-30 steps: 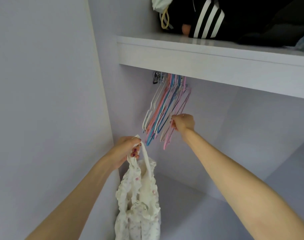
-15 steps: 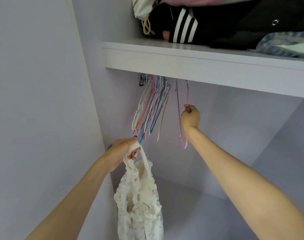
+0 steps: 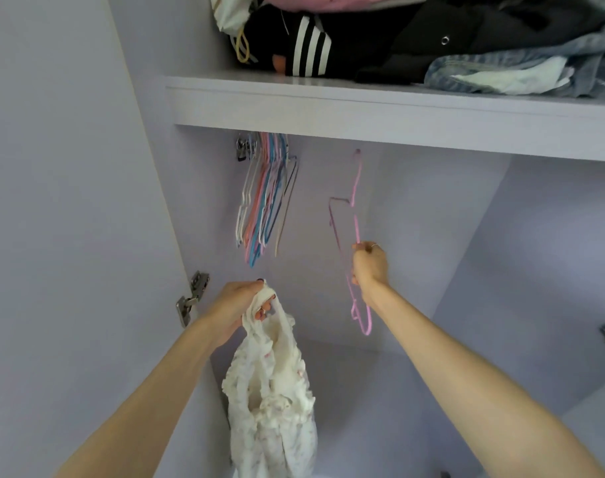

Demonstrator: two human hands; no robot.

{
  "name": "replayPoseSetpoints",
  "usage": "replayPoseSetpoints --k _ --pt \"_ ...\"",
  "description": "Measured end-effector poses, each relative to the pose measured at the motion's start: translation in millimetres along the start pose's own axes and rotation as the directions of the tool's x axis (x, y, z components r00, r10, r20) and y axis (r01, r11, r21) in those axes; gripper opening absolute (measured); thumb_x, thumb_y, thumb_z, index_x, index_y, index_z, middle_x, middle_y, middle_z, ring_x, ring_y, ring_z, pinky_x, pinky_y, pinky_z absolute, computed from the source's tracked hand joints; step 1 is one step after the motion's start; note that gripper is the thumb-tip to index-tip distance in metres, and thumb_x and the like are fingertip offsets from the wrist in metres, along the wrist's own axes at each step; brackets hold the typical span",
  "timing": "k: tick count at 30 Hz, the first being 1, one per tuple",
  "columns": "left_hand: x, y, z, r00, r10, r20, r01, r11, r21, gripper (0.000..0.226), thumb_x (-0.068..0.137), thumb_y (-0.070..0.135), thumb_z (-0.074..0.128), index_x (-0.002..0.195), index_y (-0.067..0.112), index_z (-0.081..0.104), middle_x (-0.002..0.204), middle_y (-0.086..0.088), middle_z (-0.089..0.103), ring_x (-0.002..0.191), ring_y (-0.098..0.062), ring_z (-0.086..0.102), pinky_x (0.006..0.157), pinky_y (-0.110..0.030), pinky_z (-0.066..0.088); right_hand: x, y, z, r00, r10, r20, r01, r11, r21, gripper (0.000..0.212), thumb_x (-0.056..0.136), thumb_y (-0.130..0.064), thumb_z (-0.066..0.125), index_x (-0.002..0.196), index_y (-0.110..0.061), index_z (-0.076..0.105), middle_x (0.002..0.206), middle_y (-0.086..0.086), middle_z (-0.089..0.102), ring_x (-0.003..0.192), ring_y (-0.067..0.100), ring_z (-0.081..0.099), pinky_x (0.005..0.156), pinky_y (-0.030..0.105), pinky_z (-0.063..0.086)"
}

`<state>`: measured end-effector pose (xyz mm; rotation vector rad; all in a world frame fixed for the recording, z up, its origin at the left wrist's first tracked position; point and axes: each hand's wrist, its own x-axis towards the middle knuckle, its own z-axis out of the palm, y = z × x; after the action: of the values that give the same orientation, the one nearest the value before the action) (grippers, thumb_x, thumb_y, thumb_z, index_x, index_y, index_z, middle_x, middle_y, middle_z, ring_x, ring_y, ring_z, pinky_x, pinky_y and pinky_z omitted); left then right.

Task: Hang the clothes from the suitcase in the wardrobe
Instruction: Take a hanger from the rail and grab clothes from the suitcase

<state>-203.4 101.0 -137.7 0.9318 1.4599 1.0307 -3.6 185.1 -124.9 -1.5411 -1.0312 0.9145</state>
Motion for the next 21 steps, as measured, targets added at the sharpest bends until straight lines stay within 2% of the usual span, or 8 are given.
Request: replayPoseSetpoints --k 2,4,6,9,12,15,17,21 --pt "-8 -6 4 1.000 -0.005 0.007 0.004 1.000 0.029 0.027 0.093 0.018 0.052 0.078 0.001 0.066 0.056 -0.006 0.059 0.048 -0.016 0.051 0.054 -0.024 0.039 -20 21 -13 0.990 -0.051 -0.128 0.051 0.999 -0.006 0.028 0.095 -0.025 0.048 0.070 -0.014 0.047 0.070 0.009 0.054 0.061 0.022 0.046 0.063 0.035 0.042" --pt "-15 -10 8 1.000 -0.002 -0.005 0.002 0.999 0.047 0.022 0.090 0.014 0.054 0.076 0.002 0.065 0.058 -0.007 0.058 0.050 -0.017 0.051 0.052 -0.023 0.039 -40 35 -24 0.978 -0.106 -0.180 0.113 0.993 0.029 0.042 0.088 -0.043 0.055 0.060 -0.018 0.035 0.060 0.005 0.044 0.056 0.020 0.039 0.063 0.037 0.038" --pt "-21 -15 14 0.999 -0.013 -0.035 0.015 0.997 0.071 0.022 0.089 0.012 0.054 0.072 0.003 0.064 0.061 -0.010 0.056 0.052 -0.020 0.048 0.052 -0.024 0.039 -53 42 -38 0.986 -0.084 -0.141 0.102 0.987 0.127 0.041 0.081 -0.052 0.060 0.066 -0.019 0.040 0.061 0.006 0.045 0.053 0.020 0.039 0.054 0.035 0.040" --pt "-27 -23 20 0.999 -0.015 -0.045 0.022 0.985 0.172 0.025 0.088 0.013 0.055 0.064 0.006 0.059 0.058 -0.010 0.052 0.049 -0.020 0.043 0.052 -0.025 0.037 -56 42 -53 0.999 0.027 -0.028 -0.021 0.980 0.196 0.033 0.089 -0.047 0.055 0.094 -0.014 0.056 0.065 0.001 0.048 0.051 0.012 0.039 0.048 0.023 0.035" --pt "-31 -32 23 1.000 0.002 -0.004 -0.001 0.971 0.241 0.021 0.088 0.013 0.054 0.068 0.007 0.050 0.061 -0.009 0.054 0.049 -0.020 0.042 0.053 -0.027 0.035 -54 55 -65 0.986 0.114 -0.122 -0.108 0.993 0.057 0.043 0.088 -0.056 0.049 0.082 -0.014 0.057 0.072 0.002 0.051 0.061 0.017 0.048 0.057 0.028 0.038" --pt "-32 -37 25 1.000 0.030 -0.005 -0.027 0.962 0.272 0.014 0.092 0.015 0.050 0.081 0.006 0.050 0.069 -0.008 0.052 0.050 -0.018 0.050 0.049 -0.027 0.037 -54 73 -75 0.963 0.175 -0.203 -0.206 0.967 -0.148 0.054 0.090 -0.058 0.043 0.096 -0.010 0.068 0.092 0.008 0.060 0.089 0.029 0.059 0.081 0.035 0.044" --pt "-33 -37 29 0.998 0.068 -0.002 -0.064 0.951 0.303 0.017 0.095 0.015 0.045 0.082 0.007 0.051 0.071 -0.007 0.050 0.047 -0.015 0.051 0.045 -0.023 0.037 -54 75 -82 0.973 0.153 -0.175 -0.181 0.971 -0.156 0.049 0.095 -0.047 0.042 0.085 -0.010 0.072 0.081 0.007 0.060 0.079 0.029 0.056 0.076 0.033 0.043" --pt "-32 -36 34 0.986 0.165 -0.028 -0.138 0.896 0.421 0.024 0.097 0.014 0.036 0.076 0.009 0.045 0.067 -0.008 0.048 0.029 -0.004 0.046 0.035 -0.016 0.035 -53 71 -92 0.997 0.077 -0.028 -0.080 0.989 -0.127 0.050 0.097 -0.037 0.043 0.054 -0.018 0.059 0.055 0.000 0.049 0.054 0.016 0.043 0.055 0.026 0.036"
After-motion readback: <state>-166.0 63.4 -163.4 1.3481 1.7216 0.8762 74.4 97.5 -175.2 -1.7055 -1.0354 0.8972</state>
